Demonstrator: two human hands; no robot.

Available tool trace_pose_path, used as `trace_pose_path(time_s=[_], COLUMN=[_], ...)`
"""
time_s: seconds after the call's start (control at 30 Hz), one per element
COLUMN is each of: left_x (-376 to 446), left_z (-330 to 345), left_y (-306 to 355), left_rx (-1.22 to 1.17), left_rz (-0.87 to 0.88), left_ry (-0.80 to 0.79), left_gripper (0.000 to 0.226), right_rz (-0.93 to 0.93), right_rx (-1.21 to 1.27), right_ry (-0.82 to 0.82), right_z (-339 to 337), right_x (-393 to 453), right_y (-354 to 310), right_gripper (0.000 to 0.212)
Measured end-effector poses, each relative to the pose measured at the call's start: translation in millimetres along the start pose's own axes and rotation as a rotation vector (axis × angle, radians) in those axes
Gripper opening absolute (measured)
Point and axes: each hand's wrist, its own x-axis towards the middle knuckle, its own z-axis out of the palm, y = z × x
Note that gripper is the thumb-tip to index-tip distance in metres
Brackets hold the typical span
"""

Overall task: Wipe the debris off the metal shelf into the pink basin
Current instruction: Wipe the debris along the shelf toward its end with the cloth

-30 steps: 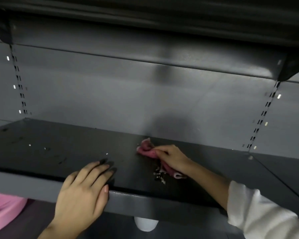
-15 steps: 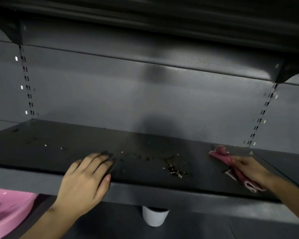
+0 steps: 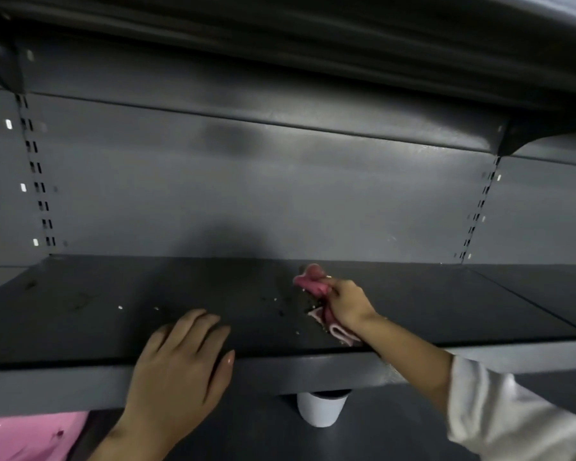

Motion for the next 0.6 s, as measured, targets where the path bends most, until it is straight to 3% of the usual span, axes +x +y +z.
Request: trace_pose_path(time_s=[0.13,0.3,0.43,0.53,0.6], left_x=[-0.6,-1.6,0.4,1.6,2.1], left_z=[-1.4,-3.5,-1.4,-1.3,-1.8], left_y=[-8.3,-11.1,-9.9,-8.3,-8.2], left_rx=[-0.009,0.01,0.051,0.064,0.067], left_rz=[0.009,-0.022,0.013,-0.006,-0.012], left_ry=[0.007,-0.008,-0.027,-0.048,-0.05], left_gripper=[0.071,0.074,0.074,0.075,0.075], right_rz=[-0.004,0.088,0.16,0.085,-0.037], right_rx=[0.114,0.329,-0.096,-0.012,-0.069], right_ry=[0.052,0.07,0.04,-0.066,-0.01], right_z=[-3.6,-68.2,-86.2,-66.1,-42.4], right_x=[12.9,22.8,35.0,51.4,66.6], right_y=[-9.7,33.0,80.1,63.1,54.3], right_gripper=[0.037,0.027,0.032,0.034,0.032])
